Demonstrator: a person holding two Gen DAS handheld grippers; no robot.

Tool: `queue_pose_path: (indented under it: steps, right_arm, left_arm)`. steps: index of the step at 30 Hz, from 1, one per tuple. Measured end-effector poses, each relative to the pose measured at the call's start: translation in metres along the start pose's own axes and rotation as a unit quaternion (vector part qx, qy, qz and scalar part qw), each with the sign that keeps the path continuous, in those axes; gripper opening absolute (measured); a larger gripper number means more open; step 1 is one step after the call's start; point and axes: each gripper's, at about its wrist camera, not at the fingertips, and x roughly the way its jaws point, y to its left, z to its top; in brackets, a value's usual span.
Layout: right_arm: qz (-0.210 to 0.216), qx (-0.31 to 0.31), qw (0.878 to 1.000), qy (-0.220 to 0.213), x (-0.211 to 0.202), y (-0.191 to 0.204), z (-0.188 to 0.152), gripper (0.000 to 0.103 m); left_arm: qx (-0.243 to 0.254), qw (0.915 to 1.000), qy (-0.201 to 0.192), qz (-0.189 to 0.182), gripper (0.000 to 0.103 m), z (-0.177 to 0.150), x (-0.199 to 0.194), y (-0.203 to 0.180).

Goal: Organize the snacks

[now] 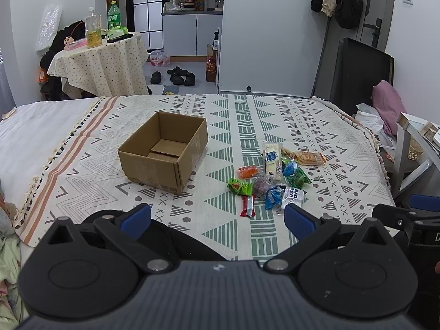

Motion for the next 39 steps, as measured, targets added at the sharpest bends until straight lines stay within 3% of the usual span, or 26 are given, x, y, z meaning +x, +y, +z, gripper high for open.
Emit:
queue_pose_path:
  steps: [39]
  right_arm:
    - [0.015,0.001,1.0,0.012,0.011,-0.003,0.006,0.103]
  left_arm:
    - [0.006,1.0,0.005,-0.001,0.102,0.006,0.017,0.0]
